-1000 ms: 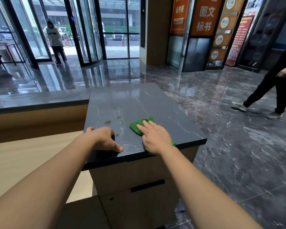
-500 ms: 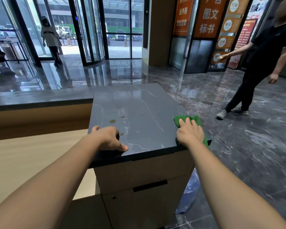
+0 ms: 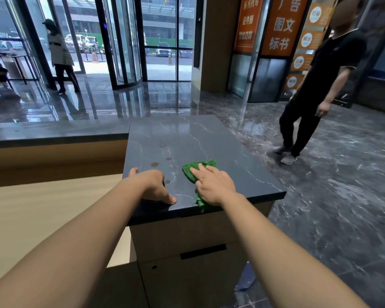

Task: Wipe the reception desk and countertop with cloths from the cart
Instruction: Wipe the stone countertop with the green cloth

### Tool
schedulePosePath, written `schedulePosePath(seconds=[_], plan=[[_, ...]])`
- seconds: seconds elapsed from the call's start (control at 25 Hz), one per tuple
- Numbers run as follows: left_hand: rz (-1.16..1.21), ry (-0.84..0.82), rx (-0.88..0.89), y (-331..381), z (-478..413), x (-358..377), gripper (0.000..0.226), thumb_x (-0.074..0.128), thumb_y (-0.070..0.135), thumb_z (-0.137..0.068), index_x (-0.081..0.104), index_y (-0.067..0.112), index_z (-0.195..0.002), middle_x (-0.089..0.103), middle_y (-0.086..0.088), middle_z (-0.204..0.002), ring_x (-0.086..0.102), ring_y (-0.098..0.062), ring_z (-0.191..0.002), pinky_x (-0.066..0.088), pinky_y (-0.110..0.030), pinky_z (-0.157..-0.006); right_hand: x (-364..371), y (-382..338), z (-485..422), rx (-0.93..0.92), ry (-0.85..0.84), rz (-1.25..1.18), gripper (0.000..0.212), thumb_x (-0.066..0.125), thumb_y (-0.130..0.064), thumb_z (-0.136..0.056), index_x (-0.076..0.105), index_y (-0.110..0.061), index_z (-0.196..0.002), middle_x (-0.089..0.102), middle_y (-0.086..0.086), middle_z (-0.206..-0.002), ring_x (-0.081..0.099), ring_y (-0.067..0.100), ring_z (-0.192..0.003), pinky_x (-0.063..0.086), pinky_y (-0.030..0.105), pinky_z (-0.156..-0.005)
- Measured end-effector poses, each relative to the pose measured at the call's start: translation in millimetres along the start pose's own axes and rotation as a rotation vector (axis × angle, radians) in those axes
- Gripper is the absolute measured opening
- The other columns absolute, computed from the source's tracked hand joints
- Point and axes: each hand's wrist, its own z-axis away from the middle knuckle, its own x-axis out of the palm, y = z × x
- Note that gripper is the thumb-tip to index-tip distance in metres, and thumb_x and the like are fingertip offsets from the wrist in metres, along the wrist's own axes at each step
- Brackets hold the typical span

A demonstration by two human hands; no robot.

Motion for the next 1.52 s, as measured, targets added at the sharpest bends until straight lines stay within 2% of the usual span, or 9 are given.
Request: schedulePosePath(seconds=[0.28,0.48,0.72,0.84,0.92,1.12,1.24,1.32,1.52], plan=[[0.001,-0.002,-0.008,0.2,2.2,-2.5,0.052,0.063,0.068,-0.074,0.055,0.021,-0.094,0.06,0.005,-0.093,0.055,-0.021,-0.106,0.007,-0.049,-0.115,-4.0,99.1,-20.8,0.282,-0.033,0.008,0.057,0.023,-0.022,-0.101,0.011,-0.028,-0.156,0.001,-0.001,-0.164,0.002,0.022,-0.151,0.013,0.042,-0.121],[-0.054,0.012,-0.005,1.2,-3.8,-7.6,0.05,0.066,0.071,-0.068,0.051,0.025,-0.076,0.059,0.009,-0.079,0.054,-0.017,-0.092,0.003,-0.05,-0.115,-8.2,107.3,-46.1,0.44,0.017,-0.02,0.058,0.026,-0.016,-0.099,0.014,-0.024,-0.155,0.001,0.003,-0.164,0.001,0.026,-0.15,0.008,0.044,-0.121],[-0.037,0.017,-0.008,-2.9,-20.5,-26.7,0.059,0.062,0.075,-0.068,0.066,0.02,-0.09,0.064,0.007,-0.084,0.056,-0.018,-0.101,0.011,-0.048,-0.109,-9.4,106.4,-95.0,0.466,0.039,-0.019,0.053,0.029,-0.013,-0.096,0.026,-0.019,-0.149,0.004,0.005,-0.163,0.002,0.027,-0.15,0.008,0.046,-0.12],[0.149,0.218,-0.039,-22.9,-41.5,-36.9,0.043,0.064,0.062,-0.077,0.073,0.022,-0.09,0.071,0.007,-0.087,0.062,-0.016,-0.093,0.036,-0.037,-0.094,-10.1,104.7,-127.3,0.453,0.042,-0.032,0.055,0.028,-0.013,-0.097,0.022,-0.02,-0.151,0.002,0.004,-0.164,0.001,0.026,-0.15,0.008,0.045,-0.12],[0.47,0.317,-0.097,-46.1,-58.4,-34.7,0.029,0.069,0.049,-0.079,0.074,0.022,-0.087,0.074,0.006,-0.085,0.066,-0.016,-0.089,0.049,-0.038,-0.092,-10.2,104.9,-145.6,0.454,0.036,-0.036,0.056,0.026,-0.013,-0.098,0.018,-0.021,-0.153,0.001,0.003,-0.164,0.0,0.026,-0.15,0.007,0.045,-0.12],[1.239,0.342,-0.51,-94.8,-78.2,-25.3,0.063,0.056,0.044,-0.093,0.041,0.01,-0.143,0.048,-0.009,-0.143,0.047,-0.029,-0.129,0.033,-0.045,-0.109,-14.5,96.3,-200.2,0.439,0.019,-0.039,0.056,0.025,-0.014,-0.1,0.015,-0.021,-0.154,0.0,0.004,-0.164,-0.001,0.026,-0.151,0.005,0.045,-0.121],[1.598,0.205,-0.557,-106.6,-81.1,-12.5,0.051,0.045,0.05,-0.096,0.05,0.009,-0.127,0.069,-0.008,-0.103,0.06,-0.025,-0.103,0.03,-0.046,-0.113,-16.1,79.1,-231.4,0.447,0.018,-0.04,0.056,0.026,-0.015,-0.099,0.016,-0.019,-0.154,0.002,0.005,-0.164,0.0,0.027,-0.15,0.005,0.045,-0.121],[1.632,0.171,-0.55,-108.6,-83.1,-8.4,0.052,0.038,0.052,-0.098,0.051,0.009,-0.126,0.072,-0.001,-0.08,0.06,-0.024,-0.102,0.026,-0.045,-0.115,-14.2,59.9,-255.1,0.443,0.027,-0.045,0.055,0.029,-0.016,-0.098,0.021,-0.018,-0.153,0.006,0.006,-0.163,0.003,0.027,-0.15,0.006,0.045,-0.12],[1.633,0.111,-0.549,-125.4,-94.9,-5.7,0.077,0.031,0.063,-0.095,0.03,0.006,-0.146,0.073,-0.001,-0.083,0.06,-0.021,-0.1,0.02,-0.046,-0.117,-3.8,-25.7,-302.2,0.287,0.058,-0.059,0.052,0.033,-0.018,-0.094,0.034,-0.017,-0.146,0.021,0.008,-0.157,0.016,0.027,-0.145,0.015,0.045,-0.117]])
